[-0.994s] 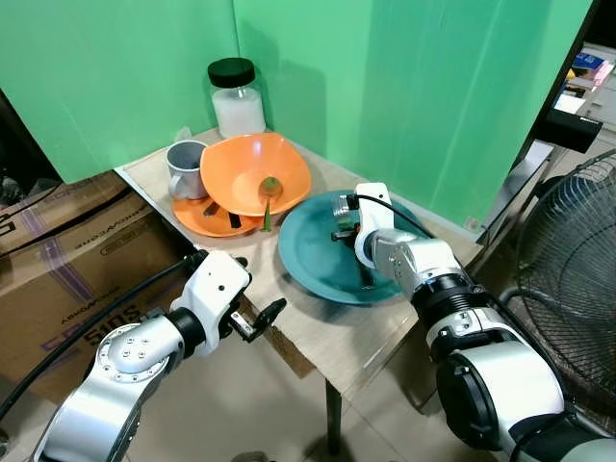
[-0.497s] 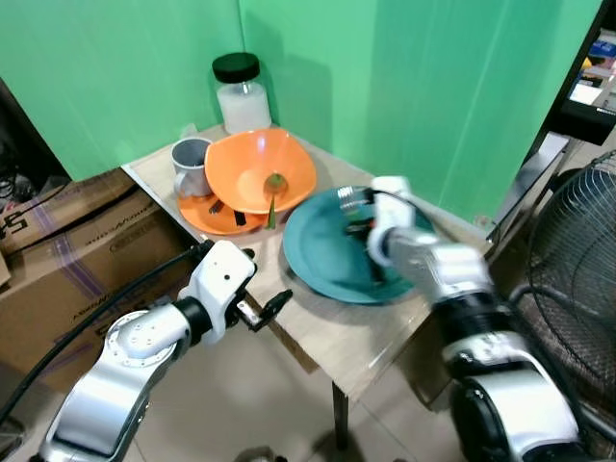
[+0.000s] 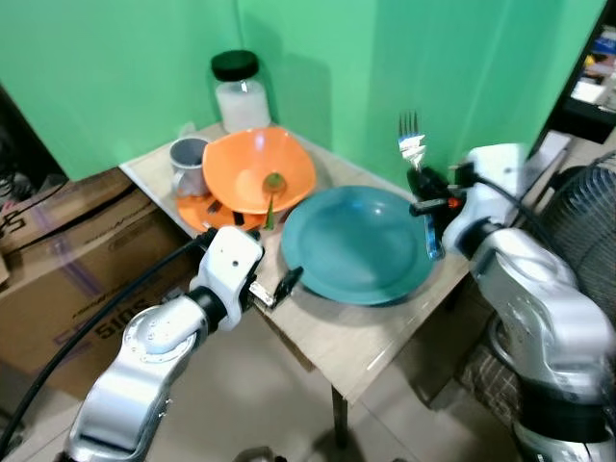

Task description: Setting the table

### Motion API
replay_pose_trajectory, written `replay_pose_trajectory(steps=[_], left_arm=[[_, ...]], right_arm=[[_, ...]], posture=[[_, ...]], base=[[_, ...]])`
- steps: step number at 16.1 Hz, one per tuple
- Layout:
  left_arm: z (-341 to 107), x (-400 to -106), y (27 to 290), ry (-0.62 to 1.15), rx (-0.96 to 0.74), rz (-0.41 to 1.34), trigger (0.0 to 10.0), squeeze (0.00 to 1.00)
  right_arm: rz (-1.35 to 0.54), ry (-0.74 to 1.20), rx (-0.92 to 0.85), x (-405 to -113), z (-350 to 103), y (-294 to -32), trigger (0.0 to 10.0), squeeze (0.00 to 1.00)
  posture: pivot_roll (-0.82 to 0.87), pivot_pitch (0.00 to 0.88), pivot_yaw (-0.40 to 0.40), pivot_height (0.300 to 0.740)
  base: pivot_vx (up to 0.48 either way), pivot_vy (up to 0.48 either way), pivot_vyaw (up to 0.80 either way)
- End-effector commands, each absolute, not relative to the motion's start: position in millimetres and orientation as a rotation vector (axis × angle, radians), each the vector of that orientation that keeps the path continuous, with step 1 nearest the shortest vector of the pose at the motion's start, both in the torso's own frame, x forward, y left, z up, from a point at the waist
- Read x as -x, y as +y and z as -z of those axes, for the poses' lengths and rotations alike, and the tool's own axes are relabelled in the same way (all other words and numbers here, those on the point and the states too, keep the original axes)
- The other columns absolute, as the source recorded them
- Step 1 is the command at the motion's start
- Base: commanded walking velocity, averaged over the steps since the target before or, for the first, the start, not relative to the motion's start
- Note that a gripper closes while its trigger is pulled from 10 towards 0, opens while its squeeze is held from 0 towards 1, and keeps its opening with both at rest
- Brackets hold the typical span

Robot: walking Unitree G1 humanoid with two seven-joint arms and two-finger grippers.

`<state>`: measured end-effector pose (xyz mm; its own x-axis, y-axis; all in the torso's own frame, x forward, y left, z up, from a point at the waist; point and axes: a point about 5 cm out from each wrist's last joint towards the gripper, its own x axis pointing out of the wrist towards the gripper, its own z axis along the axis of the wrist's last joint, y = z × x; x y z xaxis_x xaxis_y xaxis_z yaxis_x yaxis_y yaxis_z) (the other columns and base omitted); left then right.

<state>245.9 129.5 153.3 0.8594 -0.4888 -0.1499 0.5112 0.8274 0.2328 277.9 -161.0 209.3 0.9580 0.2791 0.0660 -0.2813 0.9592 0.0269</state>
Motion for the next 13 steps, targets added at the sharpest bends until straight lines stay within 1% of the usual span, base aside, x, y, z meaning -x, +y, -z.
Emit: replay_pose_trajectory(steps=[1, 3, 5, 7, 10, 12, 13], left_arm=[[-160, -247, 130, 0.032, -0.296, 0.46, 10.0, 0.0], [-157, -247, 128, 0.034, -0.29, 0.431, 10.0, 0.0], [-156, -248, 135, 0.041, -0.293, 0.409, 10.0, 0.0], [-156, -248, 131, 0.044, -0.28, 0.422, 10.0, 0.0], [-153, -244, 130, 0.053, -0.274, 0.432, 10.0, 0.0], [-151, -248, 132, 0.062, -0.275, 0.422, 10.0, 0.0], [-152, -248, 134, 0.064, -0.253, 0.397, 10.0, 0.0]], right_arm=[[-0.23, -0.126, -0.009, -266, -214, -168, 10.0, 0.0], [-0.186, -0.11, 0.047, -244, -201, -169, 10.0, 0.0], [-0.157, -0.077, 0.032, -236, -195, -167, 10.0, 0.0], [-0.149, -0.038, 0.004, -231, -189, -168, 10.0, 0.0], [-0.133, -0.026, 0.004, -228, -184, -169, 10.0, 0.0], [-0.082, 0.011, 0.062, -235, -180, -169, 10.0, 0.0], [-0.064, 0.024, 0.056, -238, -180, -169, 10.0, 0.0]], posture=[[0.09, 0.0, 0.075, 0.74], [0.08, 0.0, 0.067, 0.74], [0.07, 0.0, 0.061, 0.74], [0.08, 0.0, 0.063, 0.74], [0.08, 0.0, 0.071, 0.74], [0.07, 0.0, 0.058, 0.74], [0.07, 0.0, 0.049, 0.74]], base=[[0.0, 0.0, 0.0], [0.0, 0.0, -0.79], [0.0, 0.0, -0.79], [0.0, 0.0, -0.79], [0.0, 0.0, -0.79], [0.0, 0.0, -0.8], [0.0, 0.0, -0.8]])
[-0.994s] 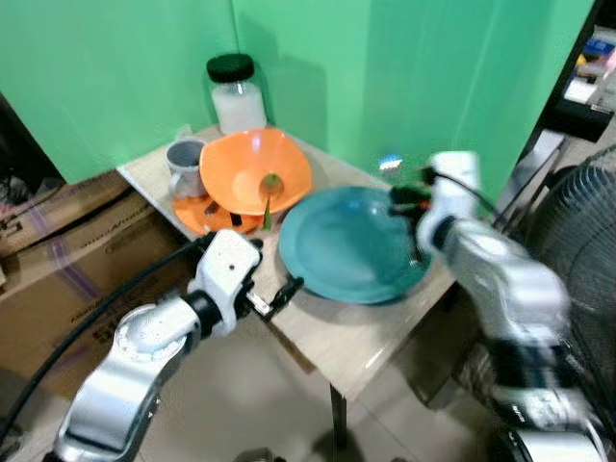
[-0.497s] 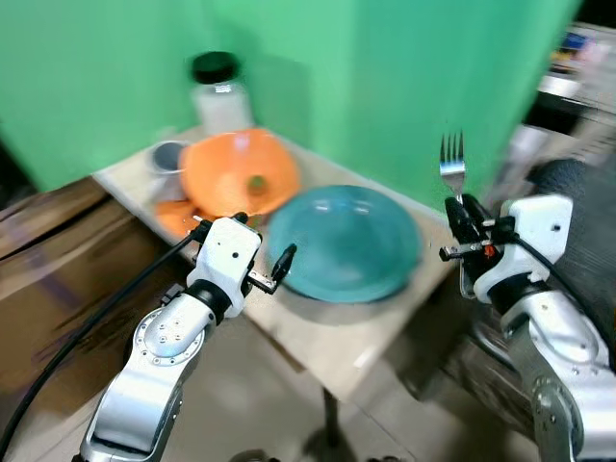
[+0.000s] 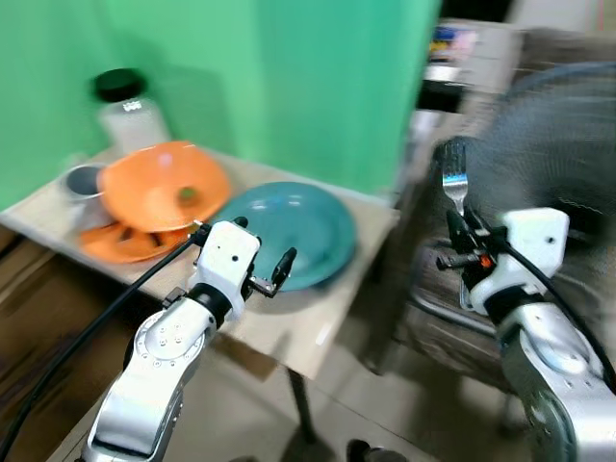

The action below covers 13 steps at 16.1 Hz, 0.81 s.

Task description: Setting the table

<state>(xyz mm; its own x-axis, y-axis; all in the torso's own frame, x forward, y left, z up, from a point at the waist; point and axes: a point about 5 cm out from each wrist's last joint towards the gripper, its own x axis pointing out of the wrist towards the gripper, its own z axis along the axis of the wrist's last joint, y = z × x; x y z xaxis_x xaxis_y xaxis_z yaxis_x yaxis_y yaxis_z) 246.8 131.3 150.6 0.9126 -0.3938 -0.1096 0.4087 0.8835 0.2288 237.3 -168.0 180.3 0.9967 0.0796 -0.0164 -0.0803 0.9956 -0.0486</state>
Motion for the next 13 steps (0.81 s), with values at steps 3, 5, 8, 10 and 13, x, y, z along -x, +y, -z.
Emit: replay_pose_trajectory(steps=[3, 5, 8, 10, 13], left_arm=[[-145, -239, 133, 0.088, -0.238, 0.364, 10.0, 0.0], [-145, -238, 131, 0.085, -0.241, 0.364, 10.0, 0.0], [-147, -241, 141, 0.083, -0.226, 0.318, 10.0, 0.0], [-146, -243, 141, 0.087, -0.229, 0.31, 10.0, 0.0], [-152, -251, 142, 0.058, -0.239, 0.294, 10.0, 0.0]], right_arm=[[-0.083, 0.045, 0.084, -238, -177, -173, 10.0, 0.0], [-0.094, 0.072, 0.092, -241, -173, -176, 10.0, 0.0], [-0.117, 0.095, 0.098, -248, -174, -167, 10.0, 0.0], [-0.117, 0.099, 0.093, -248, -174, -168, 10.0, 0.0], [-0.056, 0.12, 0.076, -250, -168, -172, 10.0, 0.0]], posture=[[0.1, 0.0, 0.014, 0.74], [0.11, 0.0, -0.003, 0.74], [0.1, 0.0, -0.009, 0.74], [0.1, 0.0, -0.006, 0.74], [0.09, 0.0, 0.025, 0.74]], base=[[0.0, 0.0, -0.8], [0.0, 0.0, -0.8], [0.0, 0.0, -0.8], [0.0, 0.0, -0.8], [0.0, 0.0, -0.8]])
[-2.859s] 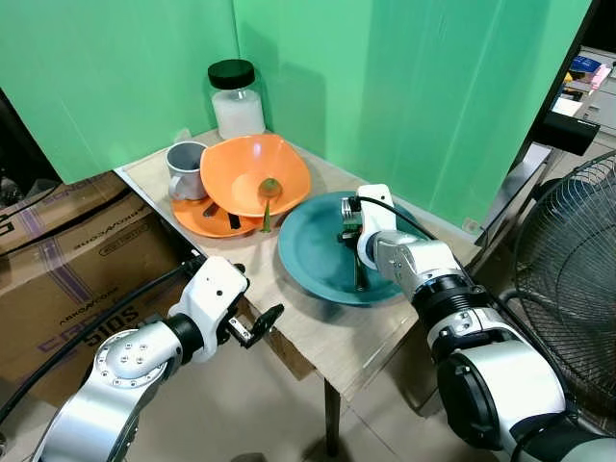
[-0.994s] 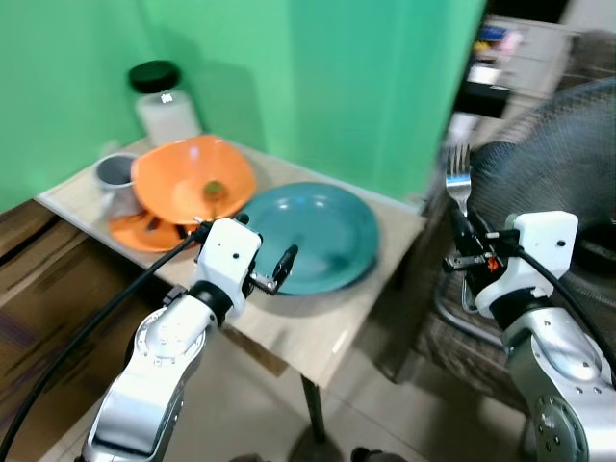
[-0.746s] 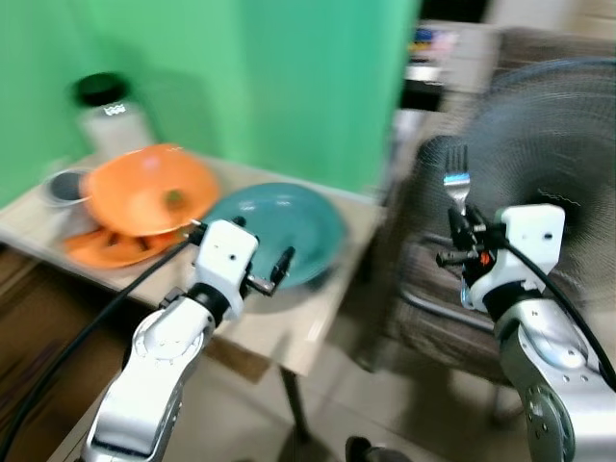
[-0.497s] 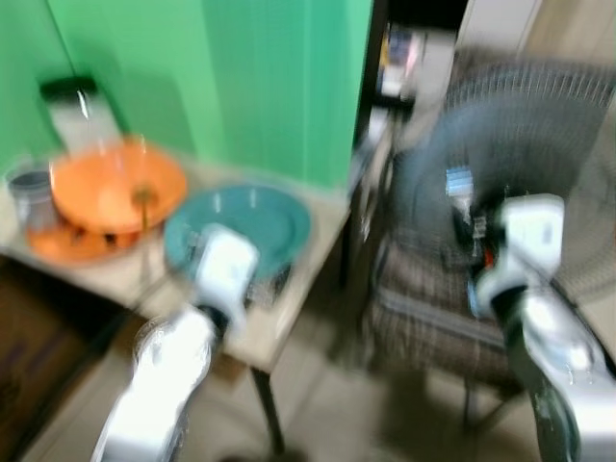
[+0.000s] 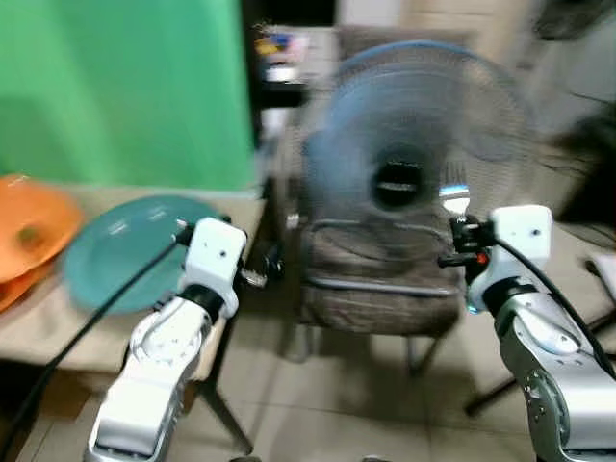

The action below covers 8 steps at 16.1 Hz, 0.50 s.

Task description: Setting the table

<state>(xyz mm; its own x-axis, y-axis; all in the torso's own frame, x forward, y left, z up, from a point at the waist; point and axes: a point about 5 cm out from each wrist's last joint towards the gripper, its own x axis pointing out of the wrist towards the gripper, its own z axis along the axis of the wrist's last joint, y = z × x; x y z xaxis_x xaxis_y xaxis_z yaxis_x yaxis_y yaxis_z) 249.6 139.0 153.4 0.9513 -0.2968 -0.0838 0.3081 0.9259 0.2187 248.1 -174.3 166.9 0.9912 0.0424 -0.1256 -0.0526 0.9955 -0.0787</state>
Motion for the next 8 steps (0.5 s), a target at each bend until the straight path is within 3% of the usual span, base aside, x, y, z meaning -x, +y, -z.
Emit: replay_pose_trajectory(steps=[1, 8], left_arm=[[-152, -252, 141, 0.058, -0.237, 0.296, 10.0, 0.0], [-153, -267, 136, 0.037, -0.19, 0.257, 10.0, 0.0]], right_arm=[[-0.038, 0.125, 0.075, -250, -167, -172, 10.0, 0.0], [0.028, 0.134, 0.11, -257, -171, -184, 10.0, 0.0]], posture=[[0.08, 0.0, 0.038, 0.74], [0.04, 0.0, 0.042, 0.74]], base=[[0.0, 0.0, -0.8], [0.0, 0.0, -0.8]])
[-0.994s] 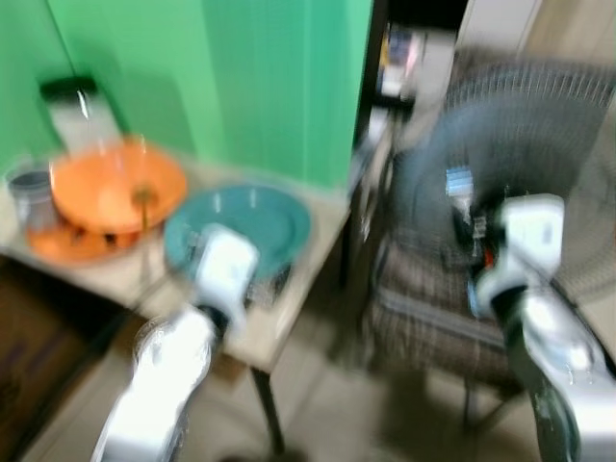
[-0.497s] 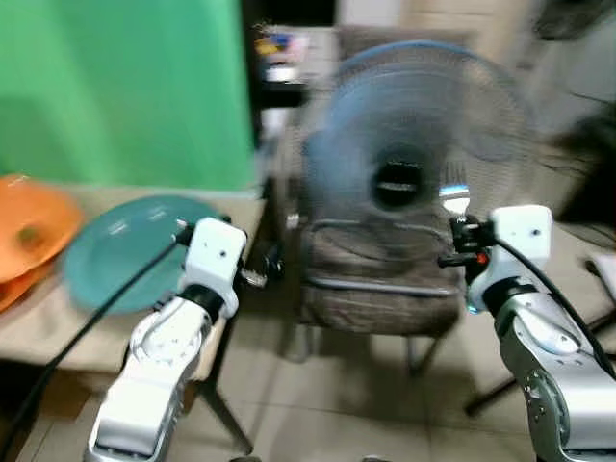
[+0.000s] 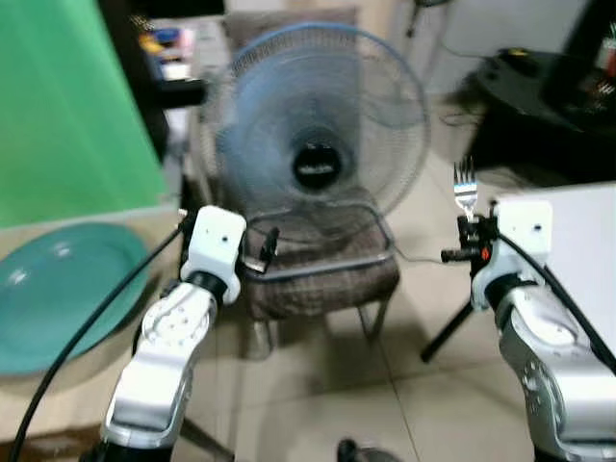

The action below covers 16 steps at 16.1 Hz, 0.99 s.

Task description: Setting the table

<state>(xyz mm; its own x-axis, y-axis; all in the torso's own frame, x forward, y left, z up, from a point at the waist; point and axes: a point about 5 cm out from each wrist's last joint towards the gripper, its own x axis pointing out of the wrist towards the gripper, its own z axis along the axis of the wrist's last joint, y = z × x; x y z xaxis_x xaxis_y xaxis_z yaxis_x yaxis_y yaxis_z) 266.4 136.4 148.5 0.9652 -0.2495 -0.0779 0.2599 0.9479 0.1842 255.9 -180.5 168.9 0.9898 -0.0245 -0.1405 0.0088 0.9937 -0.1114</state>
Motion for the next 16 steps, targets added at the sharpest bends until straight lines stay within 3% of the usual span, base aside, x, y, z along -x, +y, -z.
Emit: replay_pose_trajectory(steps=[1, 10, 16], left_arm=[[-154, -270, 135, 0.025, -0.184, 0.251, 10.0, 0.0], [-159, -278, 140, 0.001, -0.159, 0.233, 10.0, 0.0], [-153, -283, 142, 0.027, -0.177, 0.239, 10.0, 0.0]], right_arm=[[0.016, 0.121, 0.111, -259, -175, -182, 10.0, 0.0], [0.011, 0.126, 0.113, -256, -176, -175, 10.0, 0.0], [0.055, 0.152, 0.107, -246, -169, -182, 10.0, 0.0]], posture=[[0.03, 0.0, 0.028, 0.74], [0.02, 0.0, 0.043, 0.74], [0.0, 0.0, 0.055, 0.74]], base=[[0.0, 0.0, -0.8], [0.0, 0.0, -0.8], [0.0, 0.48, -0.8]])
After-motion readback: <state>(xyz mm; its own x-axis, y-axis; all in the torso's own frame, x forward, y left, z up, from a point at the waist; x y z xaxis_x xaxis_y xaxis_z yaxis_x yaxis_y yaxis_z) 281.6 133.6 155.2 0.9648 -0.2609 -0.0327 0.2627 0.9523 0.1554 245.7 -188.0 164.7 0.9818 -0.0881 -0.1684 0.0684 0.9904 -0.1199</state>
